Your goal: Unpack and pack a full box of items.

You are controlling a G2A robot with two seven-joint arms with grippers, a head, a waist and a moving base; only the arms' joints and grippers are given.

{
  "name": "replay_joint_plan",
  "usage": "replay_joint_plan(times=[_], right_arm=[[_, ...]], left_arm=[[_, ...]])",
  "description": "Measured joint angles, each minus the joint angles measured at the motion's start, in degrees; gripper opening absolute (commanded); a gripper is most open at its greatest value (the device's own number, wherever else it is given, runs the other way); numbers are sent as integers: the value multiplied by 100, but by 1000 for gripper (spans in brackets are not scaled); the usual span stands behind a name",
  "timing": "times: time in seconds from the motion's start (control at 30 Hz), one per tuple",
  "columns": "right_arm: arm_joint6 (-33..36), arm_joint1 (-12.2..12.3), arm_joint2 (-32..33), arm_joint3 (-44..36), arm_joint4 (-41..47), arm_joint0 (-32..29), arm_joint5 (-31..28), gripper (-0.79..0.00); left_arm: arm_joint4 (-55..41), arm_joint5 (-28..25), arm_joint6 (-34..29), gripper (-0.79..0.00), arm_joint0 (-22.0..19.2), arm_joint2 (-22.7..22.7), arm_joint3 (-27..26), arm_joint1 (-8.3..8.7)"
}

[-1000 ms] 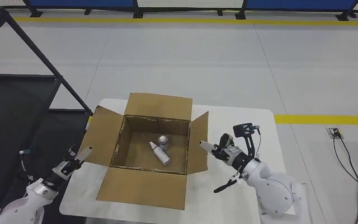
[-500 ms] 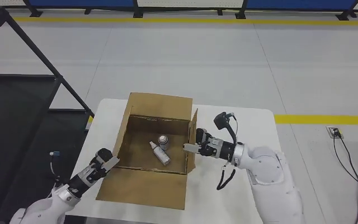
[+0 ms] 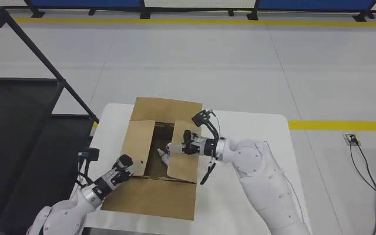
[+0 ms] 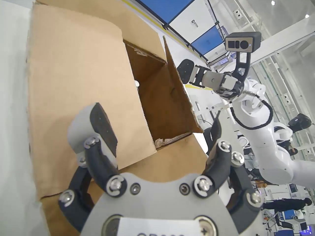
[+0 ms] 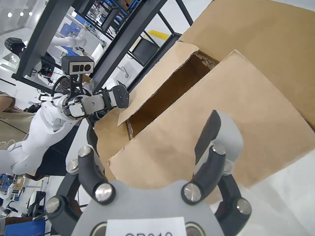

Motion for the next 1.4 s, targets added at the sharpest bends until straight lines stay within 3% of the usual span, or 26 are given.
replay_joint_plan(times=[0.43,0.87,1.0,1.17,1.4], right_arm=[[-374,-128,-846,525,-648,543,648,0],[-367,-187,-1203,685,-927,735,1133,0],[-437,-159,-1143,578,-933,703,1060,0],[-522,-71,-930,201,-998,517,962,0],[-612,54,-624,-333,-1096,228,841,0]], left_arm=[[167,304,129,0,-201,171,238,-13],[94,272,224,0,-176,140,150,-12],[-129,152,272,0,-30,-155,-80,10],[-492,-78,173,0,329,-943,-249,75],[-898,-583,-978,0,902,-2098,204,219]])
